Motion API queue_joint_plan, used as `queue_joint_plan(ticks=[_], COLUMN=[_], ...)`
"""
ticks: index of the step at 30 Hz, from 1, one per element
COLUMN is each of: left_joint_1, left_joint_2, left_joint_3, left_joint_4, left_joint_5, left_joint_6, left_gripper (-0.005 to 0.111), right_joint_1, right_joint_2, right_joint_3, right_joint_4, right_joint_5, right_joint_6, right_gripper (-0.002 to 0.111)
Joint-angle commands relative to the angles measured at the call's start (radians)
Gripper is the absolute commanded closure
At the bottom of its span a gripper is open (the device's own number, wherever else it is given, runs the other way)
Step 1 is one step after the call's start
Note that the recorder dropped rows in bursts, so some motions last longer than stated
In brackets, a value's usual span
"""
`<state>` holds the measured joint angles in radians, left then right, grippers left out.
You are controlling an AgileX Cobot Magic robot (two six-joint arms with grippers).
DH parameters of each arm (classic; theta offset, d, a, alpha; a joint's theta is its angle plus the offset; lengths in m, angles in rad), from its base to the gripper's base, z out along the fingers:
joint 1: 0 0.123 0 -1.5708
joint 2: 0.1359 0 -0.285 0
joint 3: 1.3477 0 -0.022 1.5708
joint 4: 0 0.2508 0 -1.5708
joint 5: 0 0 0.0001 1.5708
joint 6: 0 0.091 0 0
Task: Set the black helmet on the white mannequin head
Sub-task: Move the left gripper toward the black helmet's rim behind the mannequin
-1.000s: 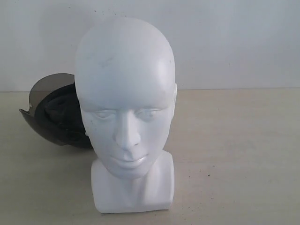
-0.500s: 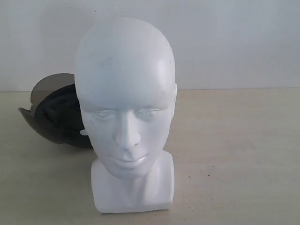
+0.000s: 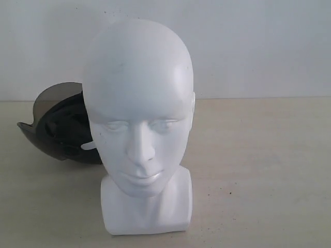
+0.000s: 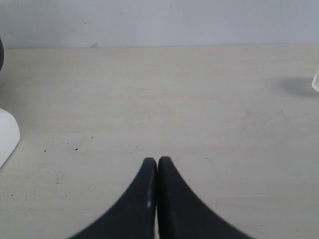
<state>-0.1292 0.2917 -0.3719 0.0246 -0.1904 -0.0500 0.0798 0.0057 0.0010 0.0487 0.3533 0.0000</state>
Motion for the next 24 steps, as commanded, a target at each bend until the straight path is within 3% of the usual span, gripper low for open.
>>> queue_joint_plan(ticks=[1,8,13,24], left_joint_1=[0.001,0.001,0.001,0.003], left_joint_2=[0.174,0.378,0.490,0.676], left_joint_3=[-0.091,-0.196,-0.299,-0.503], left_joint_4=[-0.001,-0.001,-0.001,-0.001], left_joint_5=[0.015,0.093,0.302,0.619], left_joint_6=[-0.008,-0.006,0.075,0.306], left_gripper=[0.102,0.102,0.102,0.102], right_joint_1=[-0.007,-0.007,-0.007,-0.007], right_joint_2=[-0.006,-0.006,-0.006,-0.006], right_joint_3=[-0.001,-0.001,-0.001,-0.001], right_joint_4=[-0.006,-0.006,-0.006,-0.006], right_joint_5=[-0.005,-0.005,-0.005,-0.005], right_joint_6=[0.000,0.000,0.000,0.000], right_gripper=[0.108,0.108,0.108,0.108])
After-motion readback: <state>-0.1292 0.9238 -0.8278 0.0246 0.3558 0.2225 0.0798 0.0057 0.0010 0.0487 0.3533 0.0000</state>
